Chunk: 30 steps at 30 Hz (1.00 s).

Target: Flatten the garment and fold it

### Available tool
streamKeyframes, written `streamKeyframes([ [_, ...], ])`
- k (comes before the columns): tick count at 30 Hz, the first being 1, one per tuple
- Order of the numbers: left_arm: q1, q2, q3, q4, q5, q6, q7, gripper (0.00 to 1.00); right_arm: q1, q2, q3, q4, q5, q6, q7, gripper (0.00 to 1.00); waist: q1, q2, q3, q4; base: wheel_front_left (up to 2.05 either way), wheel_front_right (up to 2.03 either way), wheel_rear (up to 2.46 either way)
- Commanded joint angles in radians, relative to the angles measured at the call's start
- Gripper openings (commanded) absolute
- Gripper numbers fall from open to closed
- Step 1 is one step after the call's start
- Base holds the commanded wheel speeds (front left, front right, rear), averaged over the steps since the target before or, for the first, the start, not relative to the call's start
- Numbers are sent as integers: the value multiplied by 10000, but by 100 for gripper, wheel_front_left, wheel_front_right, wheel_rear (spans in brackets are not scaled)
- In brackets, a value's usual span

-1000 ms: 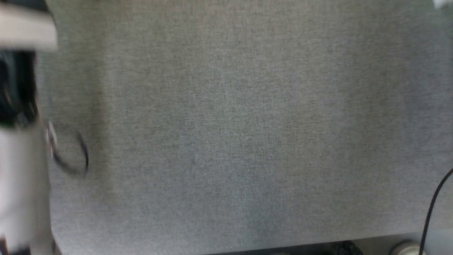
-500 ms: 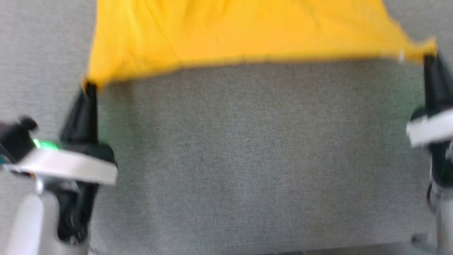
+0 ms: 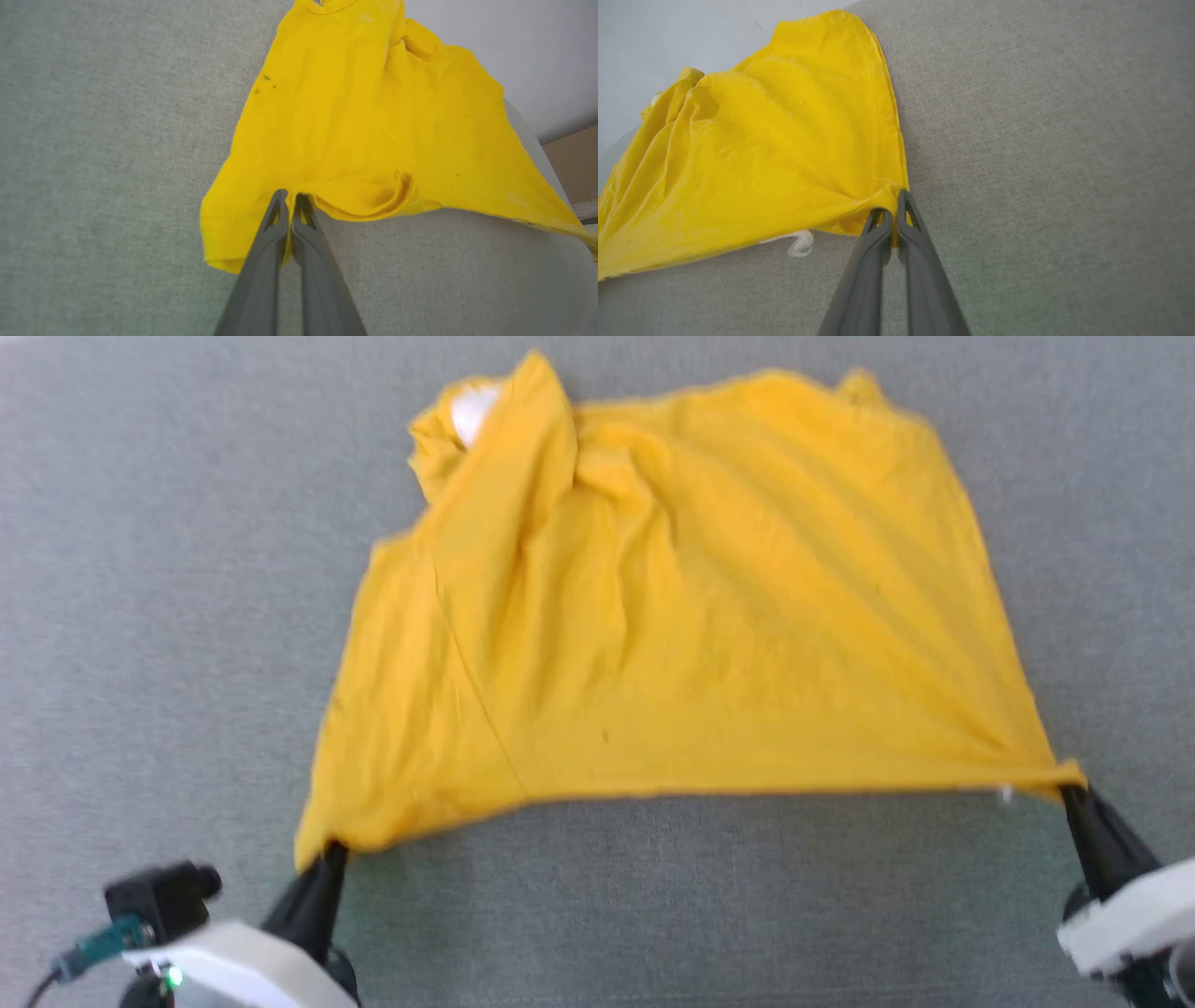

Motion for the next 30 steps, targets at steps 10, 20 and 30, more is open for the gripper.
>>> streamKeyframes([
  [10,1711,257,-71,-605,-598,694,1393,0,1825,269,-334,-760,488,-21,1709,0,2,0,-1853,185,0,0,0],
  [20,2716,199,-7,-1362,-767,1031,1566,0,2828,516,-766,-1279,727,-21,2564,0,2,0,-2487,109,0,0,0],
  [30,2547,93,-190,-1373,-665,889,1306,0,2830,703,-563,-1280,753,-21,2335,0,2,0,-2548,25,0,0,0],
])
